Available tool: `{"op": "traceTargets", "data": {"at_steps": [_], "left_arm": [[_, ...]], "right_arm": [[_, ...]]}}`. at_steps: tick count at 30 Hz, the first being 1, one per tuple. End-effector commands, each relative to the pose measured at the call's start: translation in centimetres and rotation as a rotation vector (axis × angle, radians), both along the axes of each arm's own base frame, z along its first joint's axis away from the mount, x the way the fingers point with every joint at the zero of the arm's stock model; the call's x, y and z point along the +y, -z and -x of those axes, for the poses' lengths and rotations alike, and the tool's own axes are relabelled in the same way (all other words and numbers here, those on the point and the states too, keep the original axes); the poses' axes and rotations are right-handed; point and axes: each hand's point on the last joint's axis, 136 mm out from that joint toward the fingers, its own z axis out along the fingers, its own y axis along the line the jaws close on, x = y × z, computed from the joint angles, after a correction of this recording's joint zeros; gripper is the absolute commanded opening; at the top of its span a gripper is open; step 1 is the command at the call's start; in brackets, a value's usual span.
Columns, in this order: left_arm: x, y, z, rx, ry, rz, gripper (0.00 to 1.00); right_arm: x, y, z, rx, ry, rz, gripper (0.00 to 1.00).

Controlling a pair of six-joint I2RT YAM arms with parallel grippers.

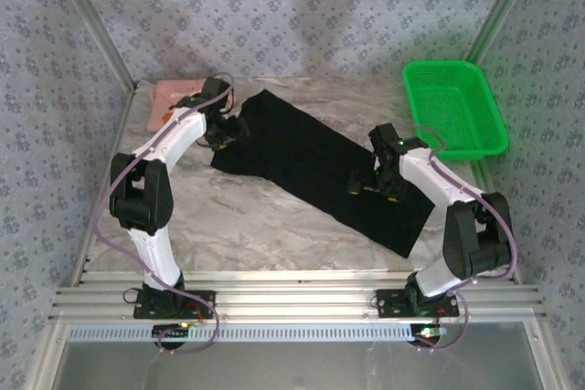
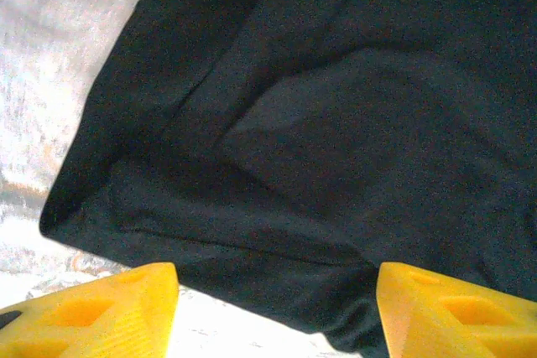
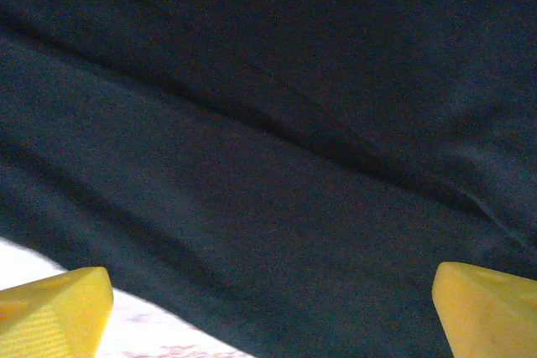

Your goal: Fold and stack the t-shirts

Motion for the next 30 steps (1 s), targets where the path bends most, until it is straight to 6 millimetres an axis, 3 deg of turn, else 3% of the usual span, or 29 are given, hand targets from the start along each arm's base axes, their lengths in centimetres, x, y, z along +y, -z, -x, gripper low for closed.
{"op": "traceTargets", "data": {"at_steps": [1, 7, 12, 15, 24, 30], "left_arm": [[-0.6, 2.9, 0.0, 0.042, -0.094, 0.064, 0.62], [-1.3, 6.1, -2.0, 0.060, -0.163, 0.088, 0.51], [-0.8, 9.3, -2.2, 0.125, -0.192, 0.026, 0.42], [-0.2, 10.0, -3.1, 0.119, -0.187, -0.030, 0.41], [-1.9, 9.3, -10.9, 0.005, -0.098, -0.066, 0.40], [-4.0, 9.1, -16.2, -0.074, -0.024, -0.045, 0.41]], "right_arm": [[2.2, -2.0, -1.6, -0.076, -0.072, -0.121, 1.00], [2.9, -0.9, -1.6, -0.030, -0.048, -0.152, 0.98], [2.2, 2.5, -1.2, 0.071, 0.020, -0.105, 0.90], [1.6, 4.3, -0.9, 0.121, 0.068, -0.064, 0.79], [0.0, 7.8, 2.1, 0.264, 0.111, 0.076, 0.69], [2.2, 8.1, 3.3, 0.297, 0.104, 0.030, 0.69]]}}
